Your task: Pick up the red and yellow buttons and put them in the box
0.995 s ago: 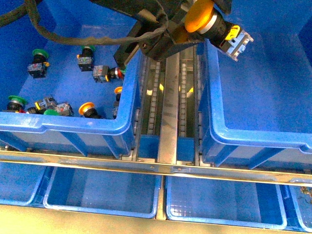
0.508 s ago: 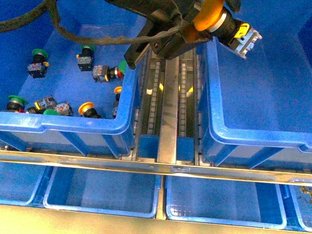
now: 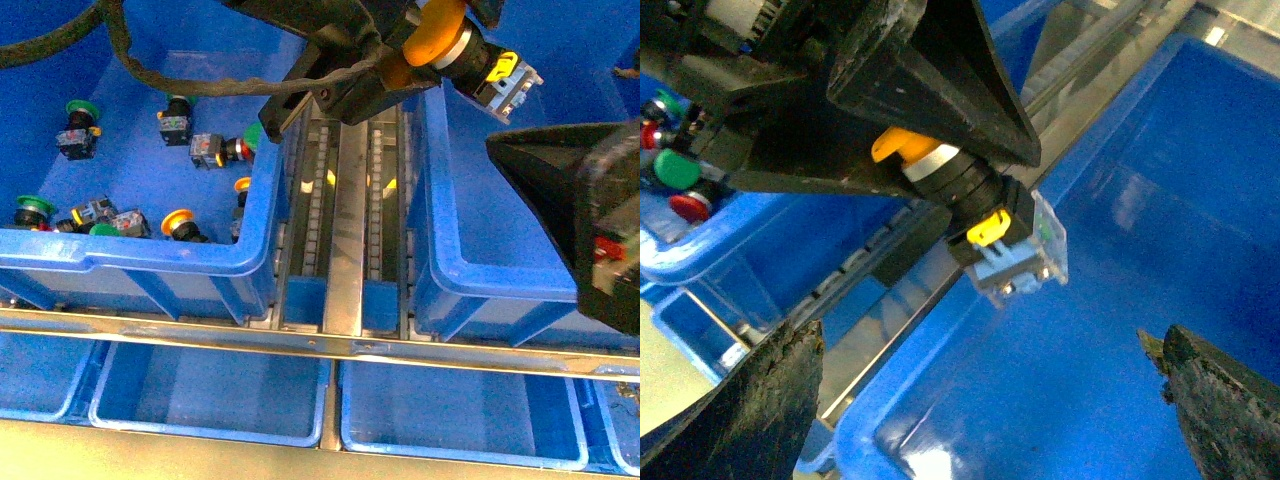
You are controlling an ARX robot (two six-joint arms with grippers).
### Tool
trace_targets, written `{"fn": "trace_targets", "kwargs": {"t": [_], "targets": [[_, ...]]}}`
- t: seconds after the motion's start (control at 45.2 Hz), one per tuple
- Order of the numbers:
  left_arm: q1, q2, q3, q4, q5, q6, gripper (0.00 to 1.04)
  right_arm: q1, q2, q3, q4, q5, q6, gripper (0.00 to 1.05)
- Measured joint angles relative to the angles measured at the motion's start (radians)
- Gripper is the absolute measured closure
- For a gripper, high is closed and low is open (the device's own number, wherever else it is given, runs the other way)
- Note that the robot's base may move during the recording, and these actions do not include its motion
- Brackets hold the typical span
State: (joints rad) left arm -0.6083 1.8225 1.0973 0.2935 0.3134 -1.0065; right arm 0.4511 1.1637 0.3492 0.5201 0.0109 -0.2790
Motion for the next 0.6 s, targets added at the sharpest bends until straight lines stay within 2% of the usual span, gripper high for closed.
{"fn": "trace_targets", "kwargs": {"t": [0.243,0.597], "targets": [[0.000,0.000,0.000,-0.006,0.000,0.010,0.72,-0.007,0.240,0.102,0.182,0.042,-0.164,0.06],[0.003,0.000,0.000,-0.010,0.001,0.015,0.72,-0.005,0.345,0.171,0.233,0.023,-0.264,0.06]]}}
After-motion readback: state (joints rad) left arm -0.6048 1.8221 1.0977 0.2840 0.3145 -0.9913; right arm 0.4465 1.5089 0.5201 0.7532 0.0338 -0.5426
